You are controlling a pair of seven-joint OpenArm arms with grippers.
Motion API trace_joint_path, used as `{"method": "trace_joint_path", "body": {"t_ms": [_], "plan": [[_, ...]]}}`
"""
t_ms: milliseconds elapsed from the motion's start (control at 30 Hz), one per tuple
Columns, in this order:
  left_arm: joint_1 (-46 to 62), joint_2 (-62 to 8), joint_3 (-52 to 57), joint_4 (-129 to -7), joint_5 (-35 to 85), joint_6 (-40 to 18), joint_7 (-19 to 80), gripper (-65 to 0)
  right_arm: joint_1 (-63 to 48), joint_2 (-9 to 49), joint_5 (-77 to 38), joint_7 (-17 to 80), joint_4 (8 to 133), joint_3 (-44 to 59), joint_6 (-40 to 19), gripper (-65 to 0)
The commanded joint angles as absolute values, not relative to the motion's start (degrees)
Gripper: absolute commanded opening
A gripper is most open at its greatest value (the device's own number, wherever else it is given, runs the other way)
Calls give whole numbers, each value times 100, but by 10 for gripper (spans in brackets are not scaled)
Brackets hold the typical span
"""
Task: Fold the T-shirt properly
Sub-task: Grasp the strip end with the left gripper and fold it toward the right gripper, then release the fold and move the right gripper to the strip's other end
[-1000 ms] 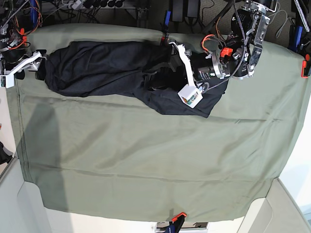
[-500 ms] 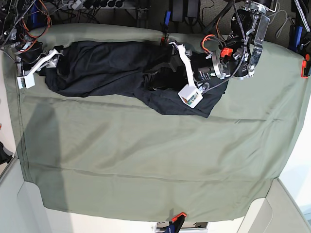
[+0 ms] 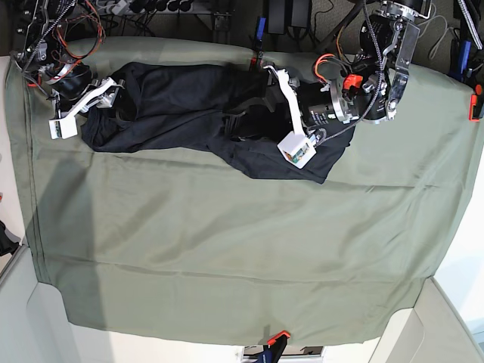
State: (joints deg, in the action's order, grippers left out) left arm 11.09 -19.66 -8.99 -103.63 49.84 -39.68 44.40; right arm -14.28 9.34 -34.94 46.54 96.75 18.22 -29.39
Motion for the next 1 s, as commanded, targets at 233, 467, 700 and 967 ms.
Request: {"method": "trace_joint_path", "body": {"t_ms": [233, 467, 700, 967], "plan": [[1050, -1988, -165, -10466, 5704, -4000, 4434, -259, -1431, 937, -3232, 4303, 9730, 1809, -2985, -357], [1050, -2016, -91, -10466, 5760, -4000, 4571, -259, -1173, 952, -2676, 4027, 9730, 1809, -2985, -650], [1050, -2018, 447, -10466, 5760, -4000, 4619, -259, -777, 1236, -2351, 3964, 9730, 1865, -2980, -650], [1083, -2132, 897, -10466, 5769, -4000, 4831, -259, -558, 1782, -2331, 3968, 9725, 2106, -2958, -650]]}}
